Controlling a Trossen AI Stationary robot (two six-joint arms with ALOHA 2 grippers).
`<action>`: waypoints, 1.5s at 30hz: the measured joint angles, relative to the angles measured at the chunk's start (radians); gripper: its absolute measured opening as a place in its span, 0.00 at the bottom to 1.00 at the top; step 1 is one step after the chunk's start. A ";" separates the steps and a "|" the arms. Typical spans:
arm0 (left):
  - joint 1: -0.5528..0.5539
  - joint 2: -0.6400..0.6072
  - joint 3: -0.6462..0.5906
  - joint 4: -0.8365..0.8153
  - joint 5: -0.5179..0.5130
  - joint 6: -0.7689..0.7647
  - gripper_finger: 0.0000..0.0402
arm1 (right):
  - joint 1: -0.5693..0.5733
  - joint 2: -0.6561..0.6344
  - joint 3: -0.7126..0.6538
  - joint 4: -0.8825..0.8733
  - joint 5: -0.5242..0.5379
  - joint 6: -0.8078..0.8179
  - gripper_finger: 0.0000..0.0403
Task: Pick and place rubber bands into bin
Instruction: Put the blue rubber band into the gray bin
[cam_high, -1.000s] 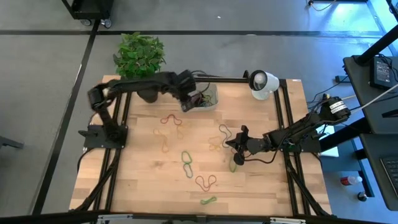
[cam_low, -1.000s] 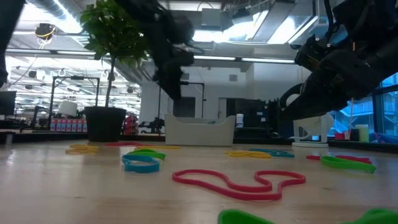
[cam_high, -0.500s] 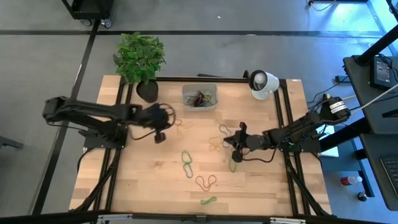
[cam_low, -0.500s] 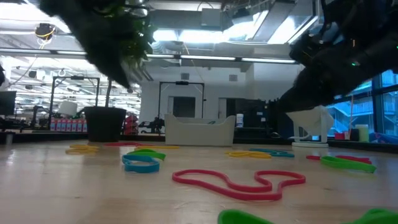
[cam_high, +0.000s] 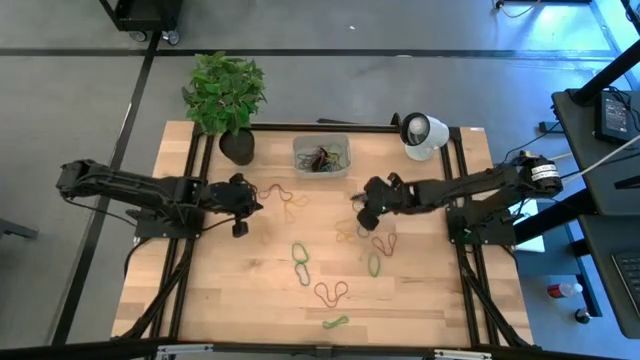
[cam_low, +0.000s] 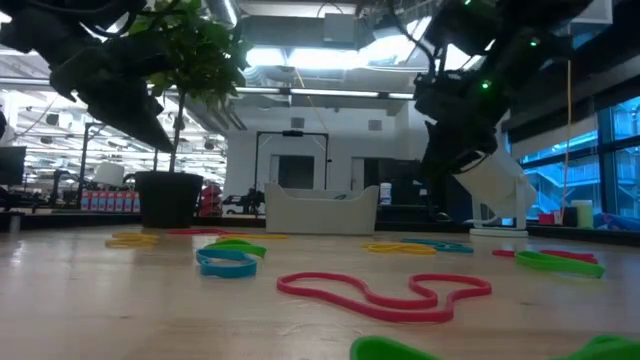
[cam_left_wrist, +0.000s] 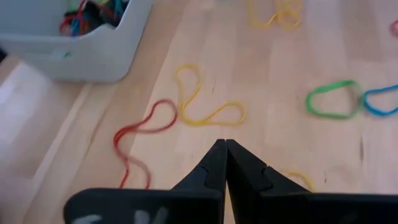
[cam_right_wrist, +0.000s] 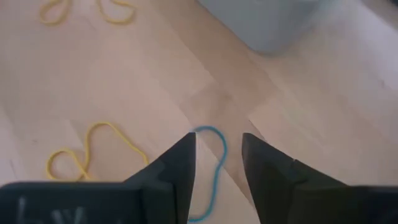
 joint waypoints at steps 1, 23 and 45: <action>0.001 -0.006 -0.016 0.031 0.009 0.011 0.00 | -0.019 0.000 0.005 -0.018 -0.020 0.001 0.34; 0.001 -0.016 -0.116 0.335 0.084 0.030 0.00 | -0.113 0.238 0.008 0.032 -0.197 0.012 0.23; 0.001 -0.011 -0.116 0.326 0.036 0.053 0.01 | -0.111 0.259 0.007 0.062 -0.182 -0.055 0.02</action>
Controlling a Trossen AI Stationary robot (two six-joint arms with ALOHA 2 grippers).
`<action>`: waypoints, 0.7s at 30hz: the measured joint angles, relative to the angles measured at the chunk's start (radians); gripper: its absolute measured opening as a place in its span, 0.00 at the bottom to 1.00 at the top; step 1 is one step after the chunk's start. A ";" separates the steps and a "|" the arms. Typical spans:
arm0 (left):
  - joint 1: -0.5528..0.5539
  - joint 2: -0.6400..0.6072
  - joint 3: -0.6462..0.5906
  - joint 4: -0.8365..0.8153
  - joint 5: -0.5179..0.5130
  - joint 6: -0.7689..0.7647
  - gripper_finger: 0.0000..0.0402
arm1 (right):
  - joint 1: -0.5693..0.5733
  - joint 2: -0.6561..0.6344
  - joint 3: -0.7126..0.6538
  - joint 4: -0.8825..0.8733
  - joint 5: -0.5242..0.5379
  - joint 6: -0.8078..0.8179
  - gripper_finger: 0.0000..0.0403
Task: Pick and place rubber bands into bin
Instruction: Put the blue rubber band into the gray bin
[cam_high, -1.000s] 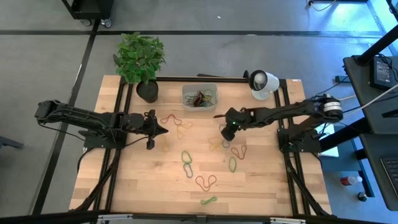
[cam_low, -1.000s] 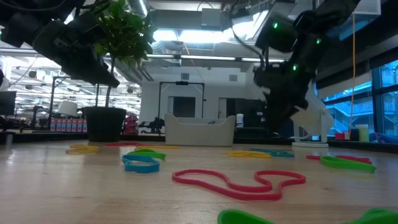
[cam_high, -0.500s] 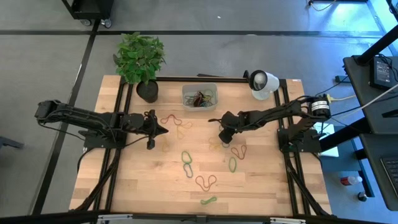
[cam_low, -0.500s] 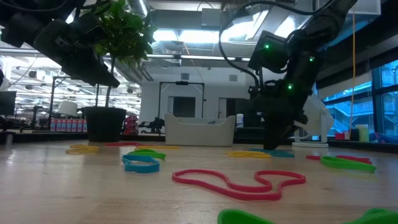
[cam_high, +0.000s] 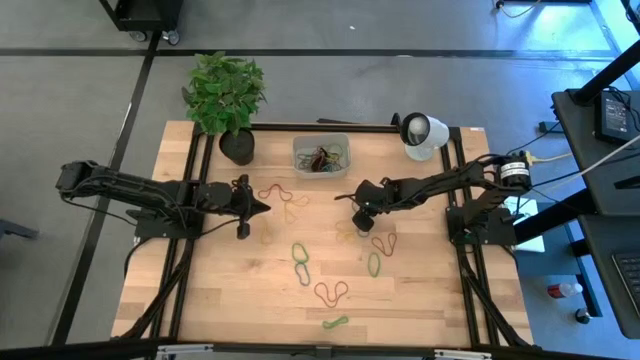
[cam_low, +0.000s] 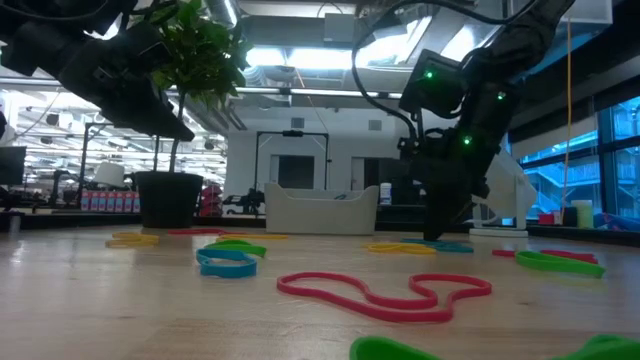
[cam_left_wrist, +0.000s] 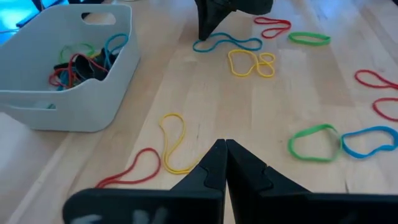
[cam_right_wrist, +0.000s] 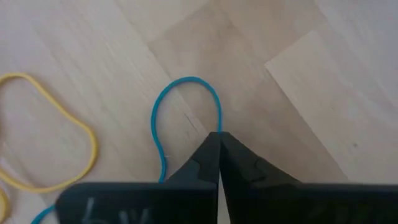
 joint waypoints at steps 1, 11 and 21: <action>0.000 0.000 0.000 0.000 -0.002 0.002 0.01 | 0.000 -0.007 0.000 0.000 0.000 -0.001 0.01; 0.000 0.000 0.000 0.000 -0.021 0.053 0.01 | -0.001 -0.199 0.006 -0.007 -0.002 -0.039 0.00; 0.000 0.000 0.000 0.012 -0.085 0.053 0.01 | -0.012 -0.245 0.301 -0.060 0.117 -0.338 0.00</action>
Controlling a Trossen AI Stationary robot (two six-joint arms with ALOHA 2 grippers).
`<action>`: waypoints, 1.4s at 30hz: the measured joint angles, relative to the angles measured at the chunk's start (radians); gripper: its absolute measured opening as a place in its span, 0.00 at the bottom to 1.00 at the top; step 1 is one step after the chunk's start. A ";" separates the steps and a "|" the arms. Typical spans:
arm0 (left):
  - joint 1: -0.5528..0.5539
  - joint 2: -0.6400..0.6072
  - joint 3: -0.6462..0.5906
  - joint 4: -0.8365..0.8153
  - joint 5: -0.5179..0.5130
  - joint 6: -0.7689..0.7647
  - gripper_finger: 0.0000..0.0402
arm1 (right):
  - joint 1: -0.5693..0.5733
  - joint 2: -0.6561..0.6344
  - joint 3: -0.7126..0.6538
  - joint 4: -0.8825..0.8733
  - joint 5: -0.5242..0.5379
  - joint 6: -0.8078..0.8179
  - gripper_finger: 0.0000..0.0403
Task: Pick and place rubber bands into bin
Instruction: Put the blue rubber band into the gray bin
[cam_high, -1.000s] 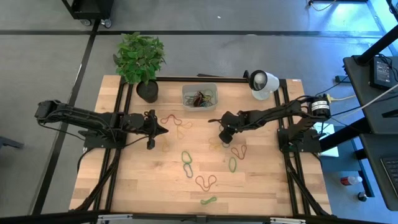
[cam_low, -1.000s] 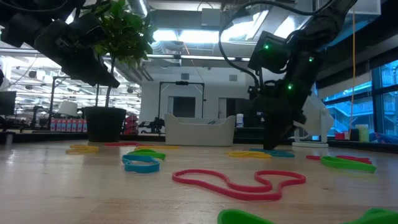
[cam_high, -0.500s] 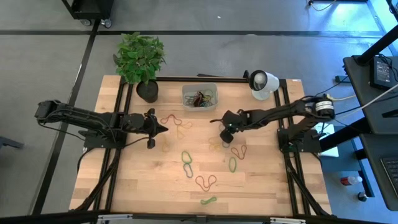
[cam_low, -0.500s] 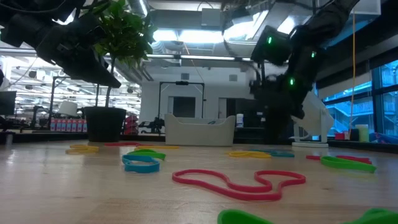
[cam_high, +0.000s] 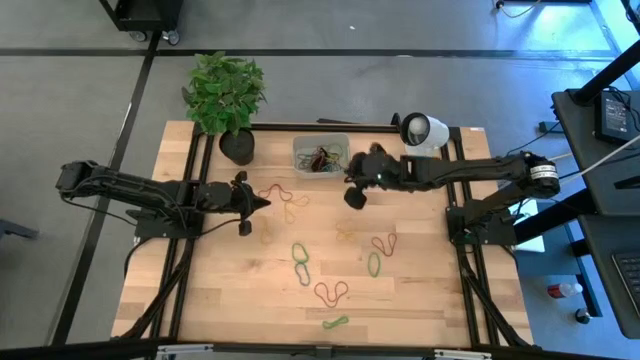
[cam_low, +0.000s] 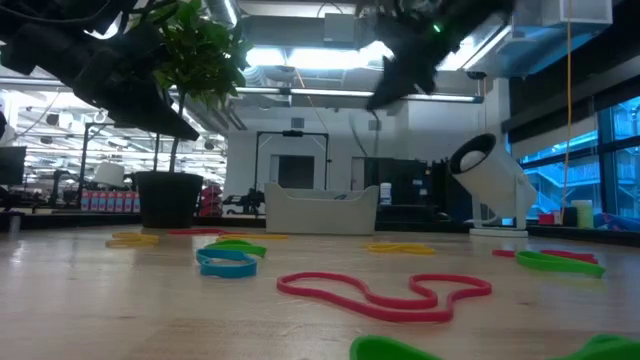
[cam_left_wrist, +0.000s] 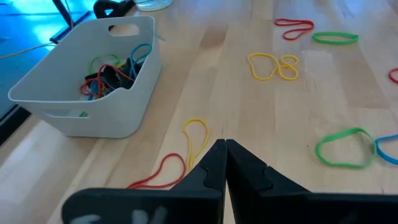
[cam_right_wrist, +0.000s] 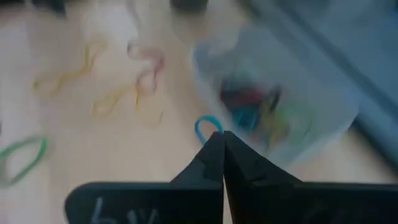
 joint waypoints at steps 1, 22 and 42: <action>0.000 0.000 0.000 0.001 0.000 0.000 0.01 | -0.009 0.008 0.034 -0.003 0.001 -0.030 0.00; 0.000 0.000 0.000 -0.013 -0.005 -0.010 0.01 | -0.236 0.408 0.305 0.180 -0.096 -0.242 0.00; 0.000 0.000 0.000 -0.012 -0.004 -0.010 0.01 | -0.279 0.585 0.305 0.186 -0.161 -0.139 0.12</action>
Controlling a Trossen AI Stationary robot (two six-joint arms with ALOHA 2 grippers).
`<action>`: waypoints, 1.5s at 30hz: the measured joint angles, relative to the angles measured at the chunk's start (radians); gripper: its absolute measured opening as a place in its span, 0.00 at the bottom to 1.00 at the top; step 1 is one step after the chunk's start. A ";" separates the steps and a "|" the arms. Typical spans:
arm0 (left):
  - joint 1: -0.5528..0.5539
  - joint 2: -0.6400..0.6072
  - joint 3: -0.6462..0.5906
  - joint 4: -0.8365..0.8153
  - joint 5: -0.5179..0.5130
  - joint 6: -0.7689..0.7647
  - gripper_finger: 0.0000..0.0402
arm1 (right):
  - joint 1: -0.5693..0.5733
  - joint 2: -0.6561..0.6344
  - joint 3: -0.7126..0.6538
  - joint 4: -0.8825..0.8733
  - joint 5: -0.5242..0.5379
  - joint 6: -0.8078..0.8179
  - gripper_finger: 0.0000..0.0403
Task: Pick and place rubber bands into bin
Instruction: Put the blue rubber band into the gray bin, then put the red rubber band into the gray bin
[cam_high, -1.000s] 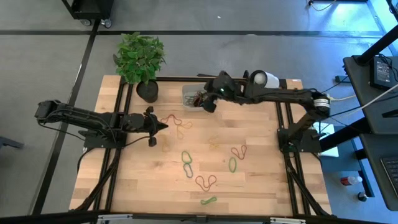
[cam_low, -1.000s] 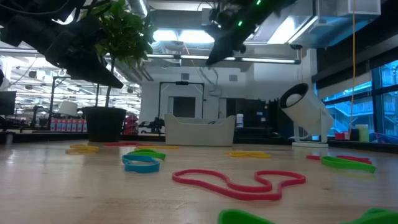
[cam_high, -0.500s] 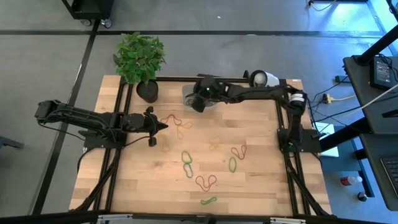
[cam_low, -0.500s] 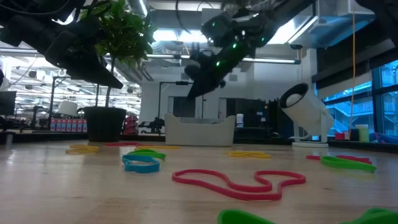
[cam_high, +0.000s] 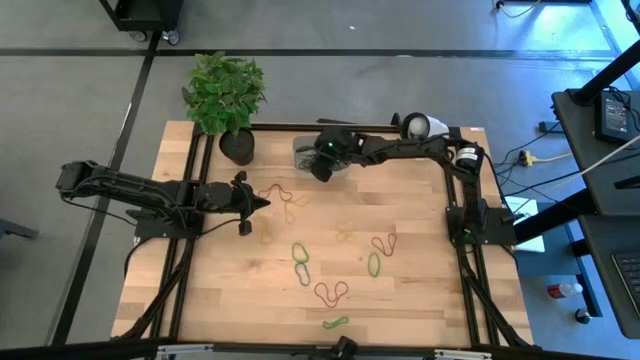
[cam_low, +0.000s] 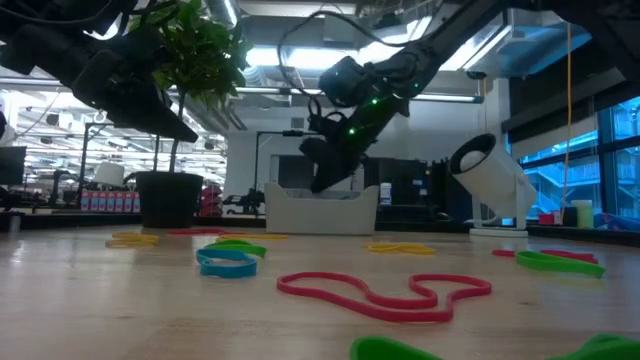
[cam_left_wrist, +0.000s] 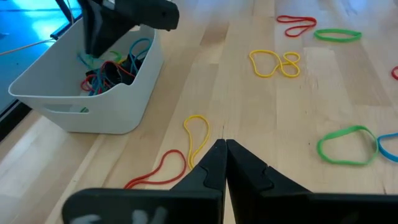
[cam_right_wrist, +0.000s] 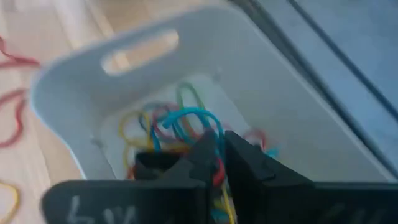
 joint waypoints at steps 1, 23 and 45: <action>0.000 0.000 0.000 0.000 0.000 0.000 0.01 | -0.003 0.000 0.000 -0.024 0.000 0.008 0.15; 0.000 0.000 0.000 0.009 0.000 0.000 0.01 | 0.069 -0.264 -0.076 -0.394 0.019 -0.013 0.18; 0.000 0.036 0.015 0.071 -0.122 0.023 0.00 | 0.646 -0.930 -1.219 0.587 0.248 0.430 0.01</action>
